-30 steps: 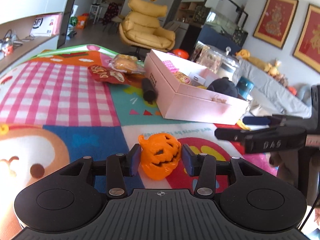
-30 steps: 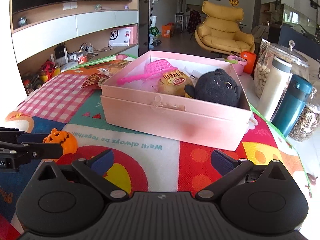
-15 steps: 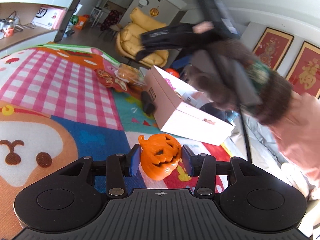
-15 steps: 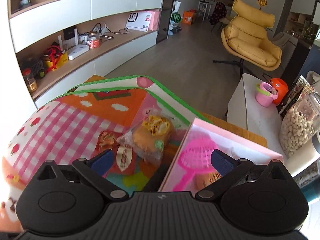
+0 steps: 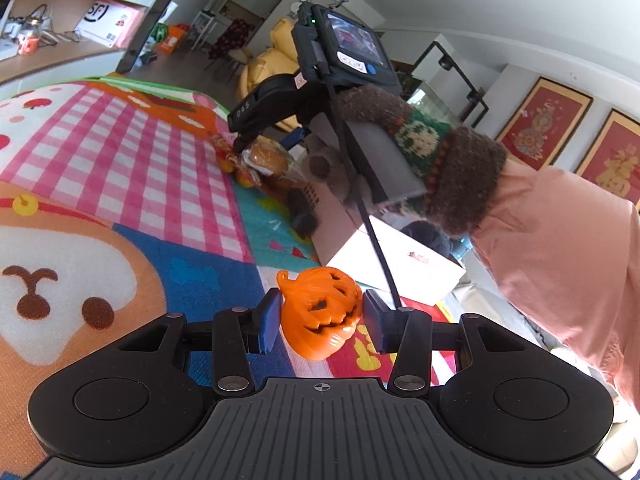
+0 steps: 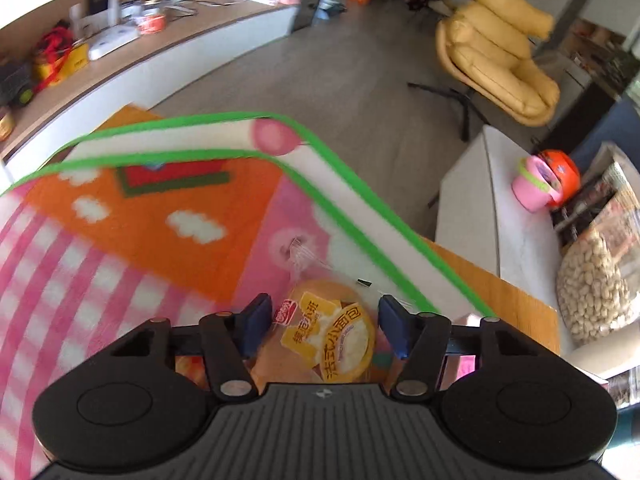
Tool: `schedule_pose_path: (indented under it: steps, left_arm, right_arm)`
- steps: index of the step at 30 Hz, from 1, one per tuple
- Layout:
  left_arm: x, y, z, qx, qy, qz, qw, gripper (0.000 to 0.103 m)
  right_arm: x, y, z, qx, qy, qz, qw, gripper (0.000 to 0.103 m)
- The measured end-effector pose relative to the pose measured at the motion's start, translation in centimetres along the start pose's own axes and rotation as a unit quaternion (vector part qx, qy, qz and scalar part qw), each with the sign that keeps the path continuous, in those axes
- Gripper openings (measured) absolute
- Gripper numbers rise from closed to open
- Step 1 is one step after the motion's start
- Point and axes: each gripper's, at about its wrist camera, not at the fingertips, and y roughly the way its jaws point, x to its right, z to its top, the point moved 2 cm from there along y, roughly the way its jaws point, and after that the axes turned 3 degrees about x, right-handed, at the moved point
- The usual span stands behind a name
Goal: Organize objects
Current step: 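Grasp the bagged yellow-labelled bun with the right tool while the left tool holds the pumpkin, then carry the bagged bun toward the pink box with the right tool while the left tool holds the pumpkin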
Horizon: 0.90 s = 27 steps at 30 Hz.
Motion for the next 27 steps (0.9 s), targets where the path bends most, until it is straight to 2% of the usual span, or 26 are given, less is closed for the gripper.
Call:
schedule_pose_path:
  steps: [5,10,16,20,24,27]
  left_arm:
    - [0.4,-0.3,0.0,-0.004,0.006,-0.003,1.0,0.048]
    - [1.5,-0.9,-1.0,-0.04,0.018,-0.013,0.999,0.048]
    - [3.0,-1.1,-2.8,-0.074,0.048,0.005,0.9961,0.048]
    - [3.6,-1.1,-2.7,-0.081,0.057,0.012,0.995,0.048]
    - [4.7,-0.8,-2.7,-0.084,0.073,0.014,0.9937,0.048]
    - [5.4,-0.6,-2.8,-0.084,0.082,0.015,0.9929,0.048]
  right_arm:
    - [-2.3,-3.8,-3.4,0.008,-0.044,0.055,0.997,0.054]
    - [-3.4,-8.3,-7.9,0.006,-0.072,0.115,0.991,0.054]
    - [-2.2,-14.0,-13.0,0.027,-0.052,0.158,0.986,0.05]
    - [0.2,-17.5,-16.3,0.045,-0.022,0.168,0.985,0.048]
    - [2.0,-19.0,-18.9,0.029,-0.027,0.16,0.986,0.048]
    - [3.1,-19.6,-18.4,0.048,-0.02,0.14,0.989,0.05]
